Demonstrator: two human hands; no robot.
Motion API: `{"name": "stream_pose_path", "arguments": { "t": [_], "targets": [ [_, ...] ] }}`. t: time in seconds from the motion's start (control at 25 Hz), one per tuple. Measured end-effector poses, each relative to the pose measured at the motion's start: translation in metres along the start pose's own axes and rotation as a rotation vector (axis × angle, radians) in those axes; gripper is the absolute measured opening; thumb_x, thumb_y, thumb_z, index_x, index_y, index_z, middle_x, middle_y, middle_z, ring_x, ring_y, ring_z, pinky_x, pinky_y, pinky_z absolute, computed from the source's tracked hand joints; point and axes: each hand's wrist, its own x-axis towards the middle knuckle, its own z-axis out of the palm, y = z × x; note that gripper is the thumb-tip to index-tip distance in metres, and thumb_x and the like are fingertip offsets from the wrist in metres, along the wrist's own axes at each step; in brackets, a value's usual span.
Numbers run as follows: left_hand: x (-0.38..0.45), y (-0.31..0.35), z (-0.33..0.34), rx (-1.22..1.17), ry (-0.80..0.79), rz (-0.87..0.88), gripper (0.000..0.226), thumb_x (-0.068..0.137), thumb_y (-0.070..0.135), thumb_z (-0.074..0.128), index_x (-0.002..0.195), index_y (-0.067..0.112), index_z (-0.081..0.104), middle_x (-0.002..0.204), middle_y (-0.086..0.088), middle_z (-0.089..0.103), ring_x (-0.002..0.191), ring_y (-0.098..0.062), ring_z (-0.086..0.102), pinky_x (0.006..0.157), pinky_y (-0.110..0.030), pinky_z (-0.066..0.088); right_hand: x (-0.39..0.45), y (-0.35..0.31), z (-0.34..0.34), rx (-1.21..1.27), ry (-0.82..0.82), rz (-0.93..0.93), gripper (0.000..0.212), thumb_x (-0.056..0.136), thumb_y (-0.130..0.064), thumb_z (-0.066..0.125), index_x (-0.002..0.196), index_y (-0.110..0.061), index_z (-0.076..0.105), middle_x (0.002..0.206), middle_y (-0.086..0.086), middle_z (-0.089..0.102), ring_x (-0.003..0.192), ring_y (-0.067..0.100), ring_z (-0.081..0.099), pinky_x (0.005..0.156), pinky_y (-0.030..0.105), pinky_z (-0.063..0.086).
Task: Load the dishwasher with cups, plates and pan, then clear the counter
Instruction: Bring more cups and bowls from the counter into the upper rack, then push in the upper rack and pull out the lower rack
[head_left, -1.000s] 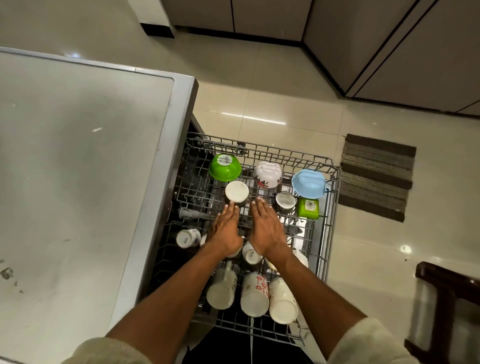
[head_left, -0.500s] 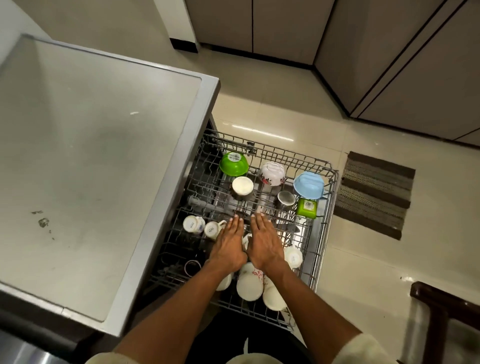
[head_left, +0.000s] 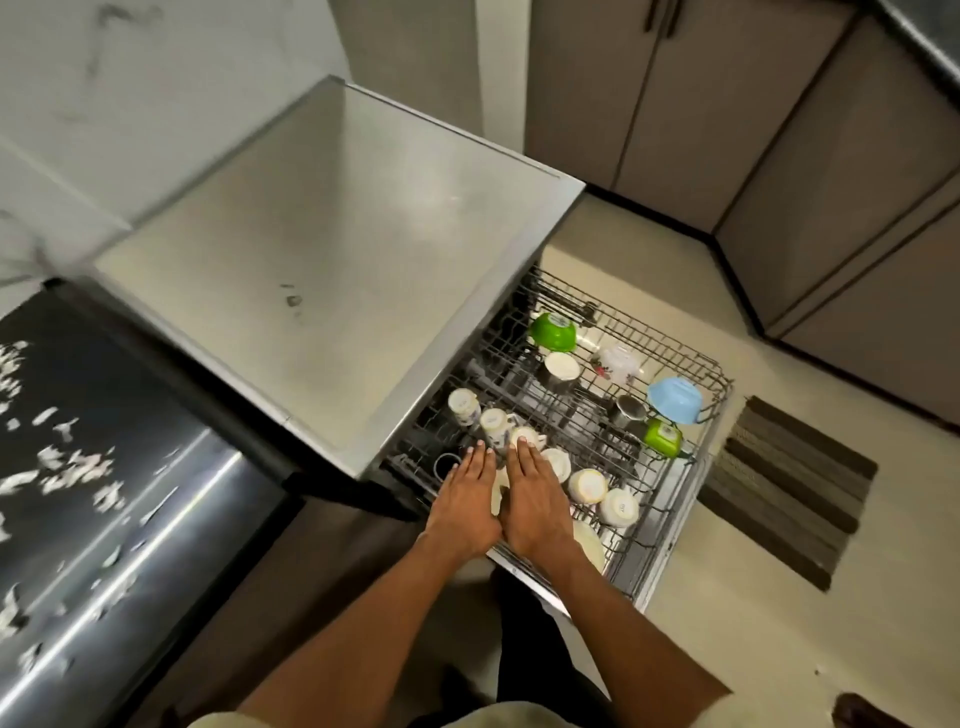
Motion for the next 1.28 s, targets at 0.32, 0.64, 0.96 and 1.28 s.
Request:
{"name": "stream_pose_path", "arguments": {
  "t": [0.32,0.64,0.96,1.28],
  "targets": [
    [-0.154,-0.046,0.007,-0.108,0.263,-0.177,0.084,0.091,0.023,0.048,0.158,0.011,-0.001,0.167,-0.006,-0.006,0.153,-0.019,-0.007,0.125,-0.036,0.002,-0.089,-0.099,0.008,-0.104,0.034,-0.268,0.069,0.1,-0.029,0.033,0.16,-0.005,0.008,0.168,0.013,0.007,0.156,0.023,0.003,0.126,0.034,0.0],
    [-0.262,-0.086,0.018,-0.211,0.465,-0.34,0.077,0.097,0.026,0.04,0.158,0.008,-0.003,0.166,-0.01,-0.01,0.153,-0.02,-0.01,0.125,-0.034,-0.002,-0.137,-0.181,0.026,-0.135,0.072,-0.523,0.065,0.102,-0.029,0.035,0.16,-0.008,0.014,0.168,0.01,0.012,0.156,0.02,0.006,0.121,0.028,-0.007],
    [-0.302,-0.067,0.044,-0.302,0.537,-0.498,0.078,0.097,0.024,0.042,0.158,0.009,-0.004,0.166,-0.008,-0.011,0.153,-0.019,-0.011,0.124,-0.032,-0.003,-0.161,-0.184,0.034,-0.257,0.018,-0.737,0.062,0.106,-0.028,0.036,0.16,-0.006,0.012,0.168,0.012,0.008,0.156,0.02,0.003,0.122,0.03,-0.005],
    [-0.274,0.033,0.079,-0.42,0.592,-0.618,0.088,0.087,0.013,0.048,0.158,0.01,-0.005,0.166,-0.008,-0.011,0.153,-0.018,-0.012,0.124,-0.033,-0.003,-0.172,-0.089,0.007,-0.313,-0.036,-0.867,0.063,0.103,-0.024,0.04,0.159,-0.006,0.017,0.167,0.012,0.013,0.155,0.023,0.009,0.122,0.03,-0.003]
  ]
}}
